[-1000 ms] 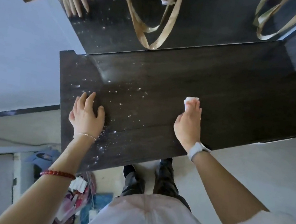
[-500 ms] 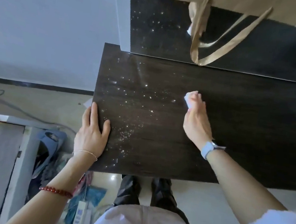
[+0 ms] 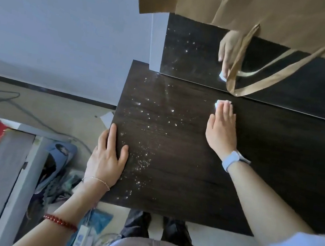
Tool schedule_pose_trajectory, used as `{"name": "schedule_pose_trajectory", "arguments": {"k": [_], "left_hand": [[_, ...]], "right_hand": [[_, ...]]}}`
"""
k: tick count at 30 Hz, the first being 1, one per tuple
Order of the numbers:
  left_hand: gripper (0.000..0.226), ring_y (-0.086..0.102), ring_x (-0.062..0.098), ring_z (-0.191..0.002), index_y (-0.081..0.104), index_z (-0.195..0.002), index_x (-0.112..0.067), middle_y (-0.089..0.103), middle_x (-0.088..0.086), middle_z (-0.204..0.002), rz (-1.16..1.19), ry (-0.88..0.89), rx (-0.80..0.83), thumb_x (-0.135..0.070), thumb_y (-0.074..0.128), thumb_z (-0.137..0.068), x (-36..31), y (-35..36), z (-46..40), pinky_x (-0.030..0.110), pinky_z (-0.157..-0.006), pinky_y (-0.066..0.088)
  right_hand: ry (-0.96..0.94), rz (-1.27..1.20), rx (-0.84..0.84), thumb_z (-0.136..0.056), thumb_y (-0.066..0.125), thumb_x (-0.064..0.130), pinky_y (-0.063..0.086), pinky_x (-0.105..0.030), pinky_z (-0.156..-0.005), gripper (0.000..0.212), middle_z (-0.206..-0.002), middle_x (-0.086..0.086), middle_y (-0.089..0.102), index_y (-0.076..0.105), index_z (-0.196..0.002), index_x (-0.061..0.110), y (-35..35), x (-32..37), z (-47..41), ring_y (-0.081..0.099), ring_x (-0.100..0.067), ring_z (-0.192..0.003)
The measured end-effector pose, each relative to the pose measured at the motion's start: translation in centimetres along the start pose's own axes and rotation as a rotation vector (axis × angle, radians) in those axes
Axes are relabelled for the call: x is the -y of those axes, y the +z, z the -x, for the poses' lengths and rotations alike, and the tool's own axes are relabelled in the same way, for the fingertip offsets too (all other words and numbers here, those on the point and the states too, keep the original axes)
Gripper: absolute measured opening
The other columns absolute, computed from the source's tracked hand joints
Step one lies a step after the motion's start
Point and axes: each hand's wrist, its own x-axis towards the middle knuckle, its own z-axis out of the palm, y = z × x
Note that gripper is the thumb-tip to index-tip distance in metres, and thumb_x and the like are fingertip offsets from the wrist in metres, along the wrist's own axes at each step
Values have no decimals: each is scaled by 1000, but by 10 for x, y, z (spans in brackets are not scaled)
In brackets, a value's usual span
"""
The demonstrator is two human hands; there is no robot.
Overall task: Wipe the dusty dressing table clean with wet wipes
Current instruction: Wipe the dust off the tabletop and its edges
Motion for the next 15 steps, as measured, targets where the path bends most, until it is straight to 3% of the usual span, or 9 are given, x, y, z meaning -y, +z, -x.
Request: {"name": "schedule_pose_trajectory", "arguments": {"k": [2, 6, 8, 9, 11, 13, 15], "left_hand": [[64, 46, 37, -117, 10, -145, -21, 26, 9, -146, -3, 0, 3, -38, 41, -91, 1, 0, 0, 46, -88, 45], [64, 44, 35, -122, 12, -145, -21, 27, 8, -146, 10, -11, -3, -37, 43, -91, 0, 0, 0, 47, -90, 45], [64, 43, 34, -123, 13, -145, -21, 28, 8, -147, 12, -8, -4, -36, 44, -91, 0, 0, 1, 46, -91, 44], [64, 43, 35, -123, 12, -145, -21, 27, 8, -147, 14, -5, -4, -36, 44, -91, 0, -1, 1, 46, -91, 44], [64, 44, 35, -121, 11, -145, -21, 26, 7, -147, 14, -3, 2, -37, 43, -91, 0, -1, 1, 46, -91, 44], [64, 45, 35, -120, 11, -145, -21, 25, 6, -148, 15, -1, 5, -38, 42, -91, -1, -2, 1, 46, -91, 44], [63, 46, 36, -119, 11, -145, -21, 26, 5, -147, 17, -2, 0, -40, 40, -91, -1, -3, 1, 46, -90, 45]], "right_hand": [[57, -34, -33, -96, 28, 19, 11, -44, -116, 50, -153, -19, 15, 19, -143, 2, 8, 27, 2, 10, -30, -142], [-656, -7, 227, -94, 26, 26, 9, -39, -117, 54, -153, -14, 18, 23, -143, 5, 27, 66, 112, 10, -24, -143], [-857, 48, 302, -93, 30, 24, 12, -36, -116, 52, -151, -12, 25, 26, -142, 5, 15, 46, 122, 16, -22, -142], [-868, 96, 258, -92, 30, 23, 17, -38, -114, 52, -150, -13, 29, 29, -141, 5, 11, 34, 104, 22, -23, -140], [-663, 167, 175, -90, 23, 25, 25, -45, -111, 54, -148, -16, 30, 30, -139, 6, 6, 21, 47, 26, -28, -138], [-335, 112, 115, -89, 15, 31, 19, -48, -114, 59, -151, -18, 22, 24, -142, 4, 2, 24, -11, 19, -30, -140], [-214, 65, 110, -94, 21, 26, 13, -46, -116, 53, -152, -18, 17, 21, -142, 3, 9, 49, -25, 12, -30, -142]]}}
